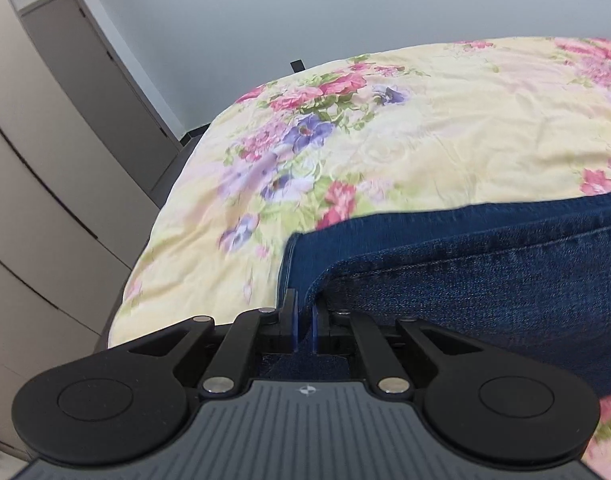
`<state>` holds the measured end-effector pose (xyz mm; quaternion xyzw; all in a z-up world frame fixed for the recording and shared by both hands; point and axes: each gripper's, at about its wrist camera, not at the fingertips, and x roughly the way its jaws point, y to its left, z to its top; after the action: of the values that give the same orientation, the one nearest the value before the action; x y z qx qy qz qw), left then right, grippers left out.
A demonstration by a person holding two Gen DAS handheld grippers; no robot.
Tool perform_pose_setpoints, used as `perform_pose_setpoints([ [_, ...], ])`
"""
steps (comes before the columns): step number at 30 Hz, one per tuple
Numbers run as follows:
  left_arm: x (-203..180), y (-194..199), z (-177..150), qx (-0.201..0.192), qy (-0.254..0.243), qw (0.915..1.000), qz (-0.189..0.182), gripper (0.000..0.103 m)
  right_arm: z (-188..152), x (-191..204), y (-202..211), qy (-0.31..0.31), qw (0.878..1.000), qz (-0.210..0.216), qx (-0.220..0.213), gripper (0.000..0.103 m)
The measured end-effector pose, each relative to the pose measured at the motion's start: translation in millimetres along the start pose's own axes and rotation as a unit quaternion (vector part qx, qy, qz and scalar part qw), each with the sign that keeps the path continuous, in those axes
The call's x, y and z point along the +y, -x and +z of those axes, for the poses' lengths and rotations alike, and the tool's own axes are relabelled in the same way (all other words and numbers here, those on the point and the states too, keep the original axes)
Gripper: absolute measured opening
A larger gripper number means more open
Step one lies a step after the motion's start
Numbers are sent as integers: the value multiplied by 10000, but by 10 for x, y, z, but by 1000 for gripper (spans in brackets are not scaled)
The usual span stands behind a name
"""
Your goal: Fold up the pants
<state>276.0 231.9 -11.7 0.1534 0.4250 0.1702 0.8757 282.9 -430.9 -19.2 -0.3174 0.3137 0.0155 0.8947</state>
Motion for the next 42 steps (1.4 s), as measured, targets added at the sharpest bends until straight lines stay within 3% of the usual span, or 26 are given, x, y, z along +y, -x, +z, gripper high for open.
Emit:
perform_pose_setpoints([
  [5,-355,-623,342,171,-408,9990,107,6,314,73,-894,76,9988,-86,480,8],
  [12,-709,-1442,404,564,-800,9952,8,6,231,481,-1803,532,9914,42,1197,8],
  [16,-769,-1615,336,592,-961,9935,-141,4,113,589,-1942,602,9897,103,1293,8],
  [21,-576,-1576,320,448,-879,9935,-573,4,106,627,-1943,632,9897,35,1283,8],
  [26,-547,-1475,441,303,-1113,9917,-559,5,186,594,-1699,608,9936,-474,828,7],
  [28,-568,-1535,492,365,-1081,9921,-515,6,229,585,-1717,561,9931,-494,903,7],
  [30,-607,-1650,505,605,-1156,9904,-464,15,235,622,-1784,554,9920,-494,1022,7],
  [32,-604,-1691,478,530,-1397,9886,-192,43,212,660,-1845,546,9911,-468,1121,7],
  [34,-465,-1710,510,556,-1213,9910,-108,54,169,690,-1885,580,9905,-438,1164,7],
  [39,165,-1740,522,838,-283,9952,408,52,132,727,-1922,639,9902,-422,1166,8],
  [42,544,-1645,431,786,650,9943,307,52,119,748,-1936,645,9900,-442,1176,8],
])
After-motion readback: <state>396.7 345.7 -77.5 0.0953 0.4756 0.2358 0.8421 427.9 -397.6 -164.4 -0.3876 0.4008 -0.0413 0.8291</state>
